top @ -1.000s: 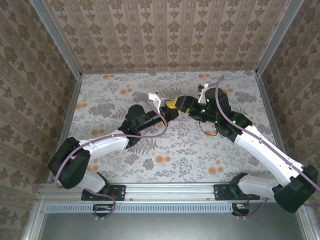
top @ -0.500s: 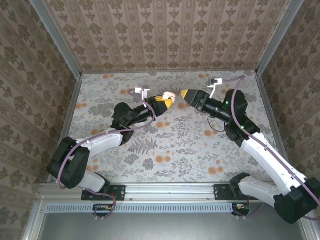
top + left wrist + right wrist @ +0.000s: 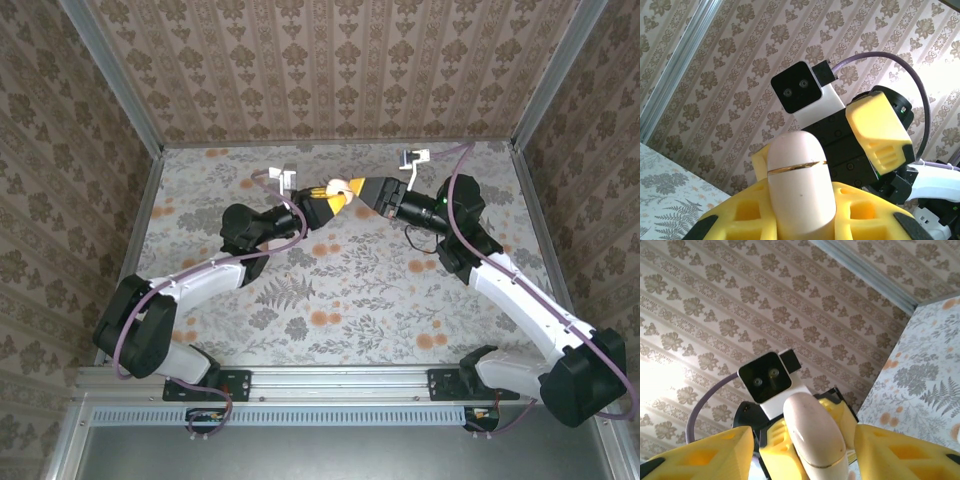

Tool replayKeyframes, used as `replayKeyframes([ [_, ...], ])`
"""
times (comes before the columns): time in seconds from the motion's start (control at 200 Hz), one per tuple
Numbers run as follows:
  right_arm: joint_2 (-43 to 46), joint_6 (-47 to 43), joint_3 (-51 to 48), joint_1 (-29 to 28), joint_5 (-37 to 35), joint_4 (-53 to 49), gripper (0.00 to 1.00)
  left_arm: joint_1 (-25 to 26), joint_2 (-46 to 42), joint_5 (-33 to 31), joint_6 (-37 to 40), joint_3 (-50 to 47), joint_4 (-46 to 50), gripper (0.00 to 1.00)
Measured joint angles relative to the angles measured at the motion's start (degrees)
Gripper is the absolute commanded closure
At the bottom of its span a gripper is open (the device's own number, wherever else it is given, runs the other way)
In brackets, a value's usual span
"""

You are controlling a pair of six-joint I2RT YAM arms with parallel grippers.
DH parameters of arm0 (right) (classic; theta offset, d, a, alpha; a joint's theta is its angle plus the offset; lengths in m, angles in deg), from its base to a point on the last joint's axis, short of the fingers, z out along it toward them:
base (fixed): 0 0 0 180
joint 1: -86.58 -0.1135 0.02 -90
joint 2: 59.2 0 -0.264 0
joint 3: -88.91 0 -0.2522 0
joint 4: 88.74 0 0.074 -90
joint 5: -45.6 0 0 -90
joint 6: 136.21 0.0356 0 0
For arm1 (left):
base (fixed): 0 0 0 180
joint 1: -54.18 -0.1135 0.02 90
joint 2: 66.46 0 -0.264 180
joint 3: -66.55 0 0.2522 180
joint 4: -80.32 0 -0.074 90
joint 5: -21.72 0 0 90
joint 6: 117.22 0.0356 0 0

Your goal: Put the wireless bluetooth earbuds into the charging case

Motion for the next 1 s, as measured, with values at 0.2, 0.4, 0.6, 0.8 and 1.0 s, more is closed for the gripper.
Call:
replayKeyframes([
  [0.2,-2.1,-0.3,0.1,-1.2,2.2,0.4,0.6,0.0,0.0,0.2,-1.2,0.7,0.1,0.93],
  [0.4,-2.5,-1.8,0.7,-1.1,2.6,1.2,0.77,-0.5,-0.2,0.2,-1.6,0.7,-0.7,0.87],
  [0.6,-2.5,-3.8,0.7,-1.1,3.4,1.3,0.67,-0.9,-0.6,1.5,-2.2,0.7,-0.8,0.89],
  [0.8,-2.4,-5.0,1.0,-1.5,3.6,0.8,0.5,-1.1,-1.0,3.0,-2.4,0.5,-0.7,0.9],
  [1.0,-2.4,-5.5,1.4,-1.5,3.6,-0.2,0.49,-1.1,-1.0,3.8,-2.9,0.5,-0.6,0.9],
])
